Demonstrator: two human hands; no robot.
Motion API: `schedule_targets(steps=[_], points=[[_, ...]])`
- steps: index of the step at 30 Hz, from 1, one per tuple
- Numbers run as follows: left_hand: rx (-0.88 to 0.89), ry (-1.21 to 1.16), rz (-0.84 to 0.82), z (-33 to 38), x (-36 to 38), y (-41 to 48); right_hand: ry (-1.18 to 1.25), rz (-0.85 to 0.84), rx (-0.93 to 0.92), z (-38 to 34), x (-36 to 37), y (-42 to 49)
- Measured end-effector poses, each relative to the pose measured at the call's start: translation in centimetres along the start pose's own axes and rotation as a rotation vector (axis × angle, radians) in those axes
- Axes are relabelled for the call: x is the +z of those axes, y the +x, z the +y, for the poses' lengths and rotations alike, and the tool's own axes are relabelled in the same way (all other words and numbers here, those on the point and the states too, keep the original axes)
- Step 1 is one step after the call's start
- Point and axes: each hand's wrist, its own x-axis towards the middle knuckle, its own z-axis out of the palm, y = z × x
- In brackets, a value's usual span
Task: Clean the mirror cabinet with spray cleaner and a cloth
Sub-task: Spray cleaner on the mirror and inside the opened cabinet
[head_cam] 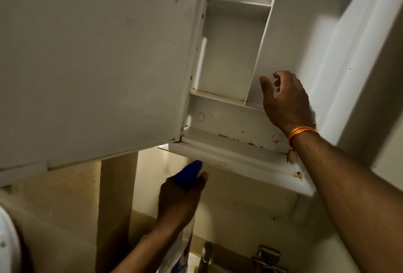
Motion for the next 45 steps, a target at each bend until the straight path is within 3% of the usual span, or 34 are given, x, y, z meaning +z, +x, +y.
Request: schedule_targets(steps=[6,15,21,28,40,45], points=[[0.238,0.317,-0.188,1.7,4.3,-2.5,0.021,-0.038,0.008,0.2,-0.1,0.1],[0.237,0.365,-0.495,4.7,10.5,-4.6,0.061,-0.100,0.022,0.1,-0.3,0.3],[0.262,0.534,-0.388,5.0,10.8,-4.1,0.056,-0.090,0.016,0.0,-0.3,0.3],[0.160,0.180,-0.333,3.2,7.2,-2.2,0.038,-0.085,0.001,0.0,-0.2,0.4],[0.070,-0.003,0.137,3.7,-0.5,1.3,0.005,-0.108,-0.003,-0.4,-0.4,0.1],[0.122,-0.071,0.165,4.6,-3.5,0.5,0.025,-0.121,0.001,-0.4,-0.4,0.0]])
